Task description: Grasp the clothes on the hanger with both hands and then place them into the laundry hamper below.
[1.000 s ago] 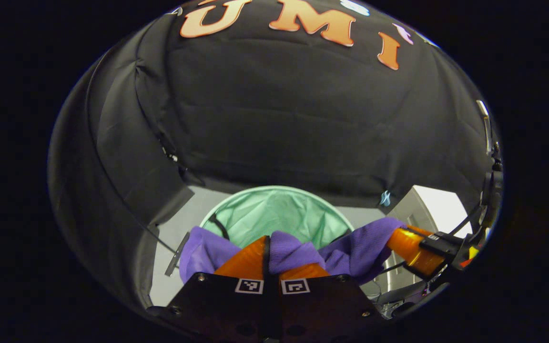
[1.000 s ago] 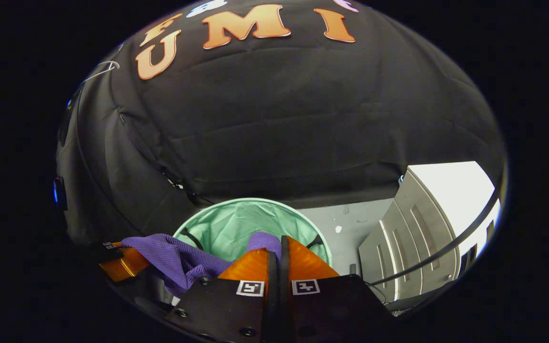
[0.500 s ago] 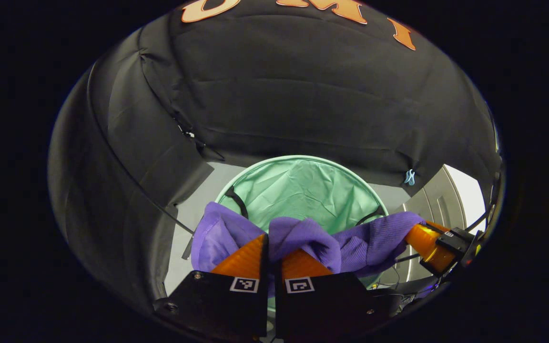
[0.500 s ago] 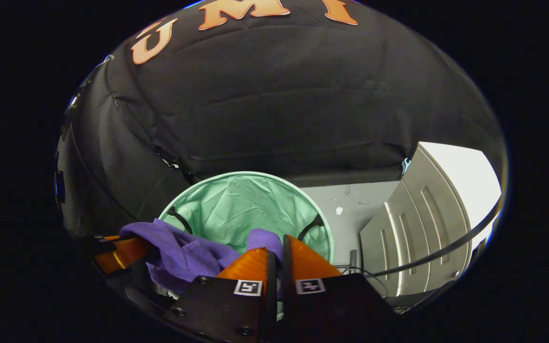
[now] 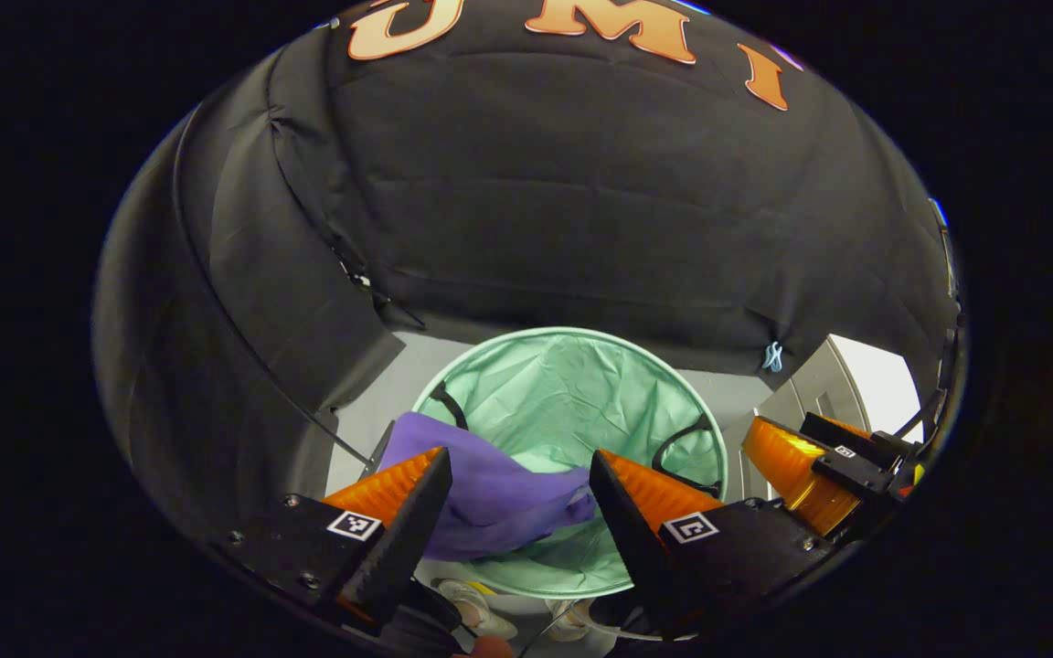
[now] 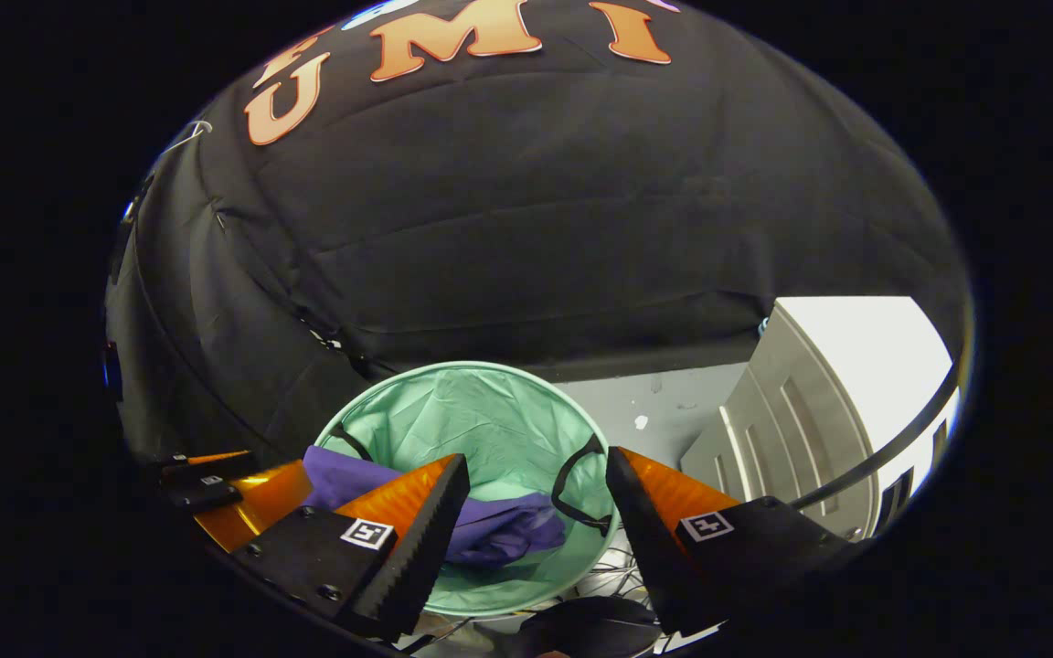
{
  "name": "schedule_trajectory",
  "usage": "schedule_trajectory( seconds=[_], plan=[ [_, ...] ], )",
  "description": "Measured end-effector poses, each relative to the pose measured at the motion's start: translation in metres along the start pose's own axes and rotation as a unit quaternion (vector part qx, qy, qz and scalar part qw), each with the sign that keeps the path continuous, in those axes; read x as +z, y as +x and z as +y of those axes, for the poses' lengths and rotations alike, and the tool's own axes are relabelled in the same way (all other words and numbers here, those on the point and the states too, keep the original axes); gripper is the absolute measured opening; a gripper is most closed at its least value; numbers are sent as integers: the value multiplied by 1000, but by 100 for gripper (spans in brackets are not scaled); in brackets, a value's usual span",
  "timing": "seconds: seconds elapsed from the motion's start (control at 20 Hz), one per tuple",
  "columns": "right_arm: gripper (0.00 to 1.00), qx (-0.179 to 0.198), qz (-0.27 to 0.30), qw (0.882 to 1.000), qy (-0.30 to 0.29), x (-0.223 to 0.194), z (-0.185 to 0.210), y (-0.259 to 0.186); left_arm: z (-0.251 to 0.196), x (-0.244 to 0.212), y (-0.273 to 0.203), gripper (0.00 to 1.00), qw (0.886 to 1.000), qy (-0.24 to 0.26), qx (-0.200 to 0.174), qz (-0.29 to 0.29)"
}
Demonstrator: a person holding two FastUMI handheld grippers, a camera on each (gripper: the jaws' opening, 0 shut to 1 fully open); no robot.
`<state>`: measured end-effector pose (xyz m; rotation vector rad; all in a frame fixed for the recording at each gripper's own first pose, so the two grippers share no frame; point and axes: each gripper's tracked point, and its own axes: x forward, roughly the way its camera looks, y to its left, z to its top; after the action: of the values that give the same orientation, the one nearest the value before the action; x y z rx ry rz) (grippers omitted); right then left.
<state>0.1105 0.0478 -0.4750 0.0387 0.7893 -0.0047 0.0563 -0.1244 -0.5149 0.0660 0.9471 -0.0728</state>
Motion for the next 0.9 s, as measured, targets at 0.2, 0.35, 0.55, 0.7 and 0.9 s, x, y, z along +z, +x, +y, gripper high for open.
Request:
schedule_trajectory(
  seconds=[0.2, 0.35, 0.55, 0.7, 0.9],
  plan=[
    [99, 8, -33, 999, 1, 26, 9, -30, 1, 31, -27, 98, 999, -26, -6, -40],
    [99, 11, -61, 998, -3, 46, 11, -57, 7, 54, -56, 98, 997, -28, -7, -78],
    [98, 11, -112, 994, -1, 82, 13, -99, 13, 83, -93, 97, 991, -26, -3, -130],
    [98, 15, -151, 988, 8, 108, 12, -127, 20, 101, -118, 97, 985, -25, 2, -172],
    [98, 18, -191, 981, 13, 130, 10, -160, 30, 133, -158, 96, 970, -3, 16, -241]
  ],
)
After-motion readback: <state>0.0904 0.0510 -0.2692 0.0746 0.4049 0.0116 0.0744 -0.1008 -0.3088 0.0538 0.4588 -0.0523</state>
